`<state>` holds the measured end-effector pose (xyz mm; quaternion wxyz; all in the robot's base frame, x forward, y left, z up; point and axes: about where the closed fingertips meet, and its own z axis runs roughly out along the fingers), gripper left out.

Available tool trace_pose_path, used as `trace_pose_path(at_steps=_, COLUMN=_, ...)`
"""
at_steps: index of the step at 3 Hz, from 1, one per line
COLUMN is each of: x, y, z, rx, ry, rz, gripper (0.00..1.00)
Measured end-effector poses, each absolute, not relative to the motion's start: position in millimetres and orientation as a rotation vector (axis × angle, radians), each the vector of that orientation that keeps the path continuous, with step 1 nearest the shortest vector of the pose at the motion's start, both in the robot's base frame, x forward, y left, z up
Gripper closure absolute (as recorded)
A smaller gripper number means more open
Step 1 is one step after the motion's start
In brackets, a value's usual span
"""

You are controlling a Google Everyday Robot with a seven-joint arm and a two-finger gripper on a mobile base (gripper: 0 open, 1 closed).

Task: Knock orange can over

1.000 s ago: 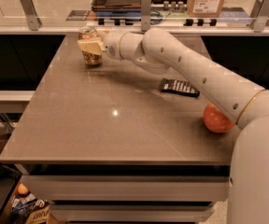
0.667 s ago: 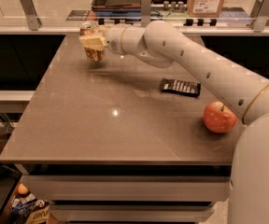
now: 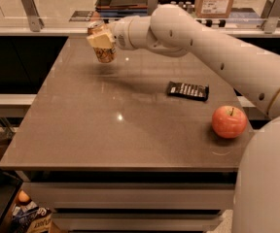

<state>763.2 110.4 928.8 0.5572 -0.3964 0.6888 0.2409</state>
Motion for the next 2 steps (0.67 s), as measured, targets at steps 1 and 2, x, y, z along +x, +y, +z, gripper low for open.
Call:
trace_pose_path(at_steps=1, x=759, y=101, z=922, rx=-0.968, ry=1.727, rz=0.507, gripper=1.0)
trace_pose_path(at_steps=2, x=758, y=88, z=914, rx=-1.005, ry=1.839, rz=0.414, gripper=1.0)
